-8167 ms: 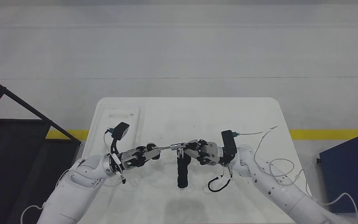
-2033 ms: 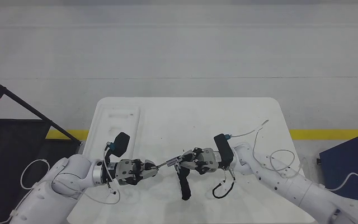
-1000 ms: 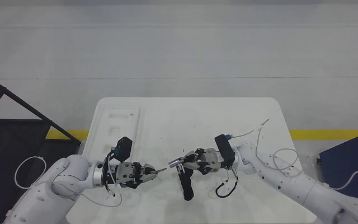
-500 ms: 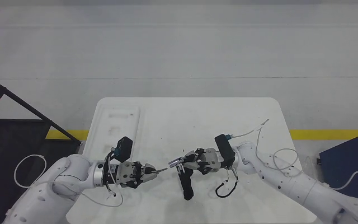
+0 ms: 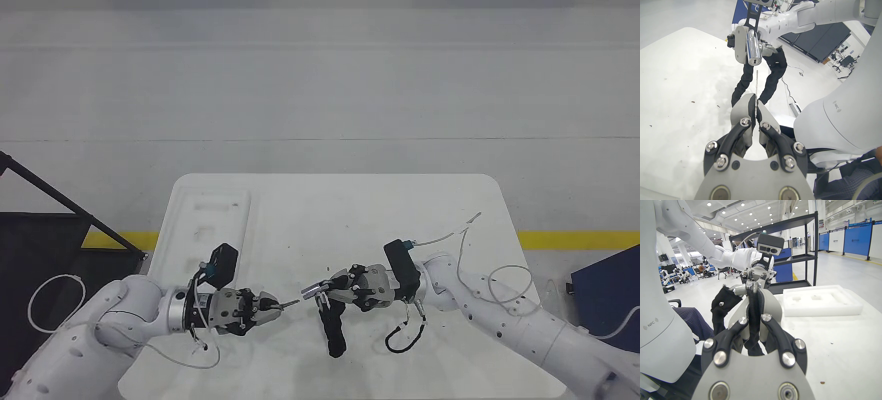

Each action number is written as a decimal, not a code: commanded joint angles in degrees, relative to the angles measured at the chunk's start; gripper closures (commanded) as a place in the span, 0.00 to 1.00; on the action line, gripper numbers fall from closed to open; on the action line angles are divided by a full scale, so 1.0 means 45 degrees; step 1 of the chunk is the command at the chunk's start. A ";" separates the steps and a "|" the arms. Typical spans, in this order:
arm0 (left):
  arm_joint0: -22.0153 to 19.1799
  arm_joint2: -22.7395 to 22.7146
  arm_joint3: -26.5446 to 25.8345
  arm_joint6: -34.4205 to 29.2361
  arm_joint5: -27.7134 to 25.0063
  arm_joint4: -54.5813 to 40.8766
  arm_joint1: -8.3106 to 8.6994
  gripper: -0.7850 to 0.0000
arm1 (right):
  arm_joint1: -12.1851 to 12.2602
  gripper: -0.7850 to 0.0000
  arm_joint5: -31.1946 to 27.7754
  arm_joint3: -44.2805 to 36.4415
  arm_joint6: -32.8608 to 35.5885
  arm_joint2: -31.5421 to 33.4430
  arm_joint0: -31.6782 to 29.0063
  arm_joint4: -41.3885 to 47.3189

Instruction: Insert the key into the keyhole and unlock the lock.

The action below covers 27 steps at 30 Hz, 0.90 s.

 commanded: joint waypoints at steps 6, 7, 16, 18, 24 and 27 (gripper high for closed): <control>-0.0523 0.0385 0.0220 -0.0495 0.0000 -0.0649 0.0024 1.00 | 0.0000 1.00 0.0000 0.0000 0.0000 0.0000 0.0000 0.0000; -0.0589 0.0431 0.0252 -0.0552 0.0000 -0.0740 0.0025 1.00 | 0.0000 1.00 0.0000 0.0000 0.0000 0.0000 0.0000 0.0000; -0.1014 0.0685 0.0446 -0.0859 0.0000 -0.1123 0.0013 1.00 | 0.0000 1.00 0.0000 0.0000 0.0000 0.0000 0.0000 0.0000; -0.1083 0.0731 0.0489 -0.0878 0.0000 -0.1162 0.0001 1.00 | 0.0000 1.00 0.0000 0.0000 0.0000 0.0000 0.0000 0.0000; -0.1272 0.0856 0.0563 -0.0966 0.0036 -0.1145 -0.0038 1.00 | 0.0000 1.00 0.0000 0.0000 0.0000 0.0000 0.0000 0.0000; -0.1329 0.0895 0.0574 -0.1000 0.0105 -0.1108 -0.0054 1.00 | 0.0000 1.00 0.0000 0.0000 0.0000 0.0000 0.0000 0.0000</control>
